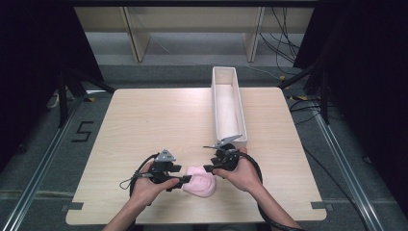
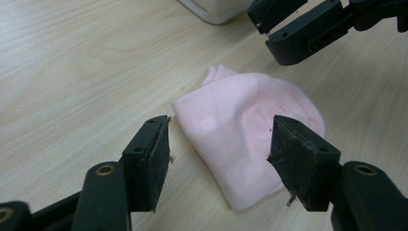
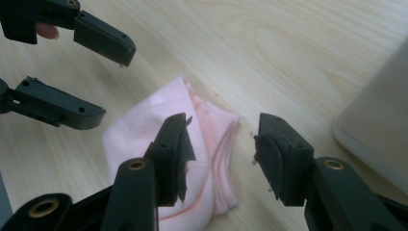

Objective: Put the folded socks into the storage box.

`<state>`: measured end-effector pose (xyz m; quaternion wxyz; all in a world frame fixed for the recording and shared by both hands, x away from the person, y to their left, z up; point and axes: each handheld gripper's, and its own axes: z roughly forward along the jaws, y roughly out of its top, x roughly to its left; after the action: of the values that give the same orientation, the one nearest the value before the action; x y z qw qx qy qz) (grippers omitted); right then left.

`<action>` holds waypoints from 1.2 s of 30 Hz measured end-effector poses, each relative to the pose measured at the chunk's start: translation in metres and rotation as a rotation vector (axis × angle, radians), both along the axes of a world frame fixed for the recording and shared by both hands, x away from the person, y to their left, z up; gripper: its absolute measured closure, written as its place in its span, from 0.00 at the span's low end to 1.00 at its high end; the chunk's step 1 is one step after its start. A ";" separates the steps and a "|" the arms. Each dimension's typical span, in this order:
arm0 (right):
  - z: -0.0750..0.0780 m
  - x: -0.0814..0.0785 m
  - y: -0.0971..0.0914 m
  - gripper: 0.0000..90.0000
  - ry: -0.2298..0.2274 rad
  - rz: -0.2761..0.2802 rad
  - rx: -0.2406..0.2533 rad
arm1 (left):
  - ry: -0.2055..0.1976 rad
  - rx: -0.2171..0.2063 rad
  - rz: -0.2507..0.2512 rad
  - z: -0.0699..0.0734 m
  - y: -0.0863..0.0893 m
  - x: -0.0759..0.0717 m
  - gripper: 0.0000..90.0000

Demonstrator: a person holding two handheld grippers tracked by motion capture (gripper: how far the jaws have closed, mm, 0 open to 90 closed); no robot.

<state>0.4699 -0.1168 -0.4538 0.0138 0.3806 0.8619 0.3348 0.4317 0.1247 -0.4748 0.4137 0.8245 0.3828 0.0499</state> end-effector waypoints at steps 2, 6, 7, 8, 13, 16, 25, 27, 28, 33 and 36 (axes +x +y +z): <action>-0.002 0.001 0.003 0.60 0.015 0.012 -0.009 | 0.003 0.014 -0.013 0.000 0.002 0.001 0.43; -0.009 0.006 0.006 0.59 0.006 0.053 -0.008 | 0.005 0.015 -0.015 -0.001 0.003 0.001 0.43; -0.011 0.007 0.006 0.59 0.005 0.063 -0.011 | 0.005 0.016 -0.016 -0.001 0.003 0.001 0.43; -0.012 0.007 0.007 0.59 0.009 0.061 -0.007 | 0.005 0.012 -0.011 -0.001 0.002 0.001 0.43; -0.014 0.007 0.009 0.59 0.048 0.025 -0.033 | 0.011 0.006 -0.012 -0.003 0.001 0.002 0.43; -0.017 0.009 0.009 0.59 0.039 0.048 -0.026 | 0.013 0.020 -0.026 -0.003 0.002 0.002 0.43; -0.018 0.007 0.010 0.59 0.043 0.051 -0.024 | 0.016 -0.003 -0.005 -0.003 0.004 0.001 0.43; -0.018 0.007 0.010 0.59 0.061 0.036 -0.028 | 0.012 0.013 -0.019 -0.003 0.005 0.001 0.43; -0.019 0.008 0.009 0.59 0.048 0.046 -0.025 | 0.014 0.014 -0.022 -0.003 0.005 0.001 0.43; -0.022 0.009 0.009 0.59 0.078 0.054 -0.030 | 0.019 0.002 -0.014 -0.005 0.003 0.001 0.43; -0.024 0.010 0.010 0.59 0.070 0.052 -0.031 | 0.020 0.003 -0.013 -0.005 0.003 0.001 0.43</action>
<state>0.4804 -0.1070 -0.4777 -0.0192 0.3695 0.8765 0.3081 0.4326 0.1276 -0.4798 0.4089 0.8280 0.3816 0.0397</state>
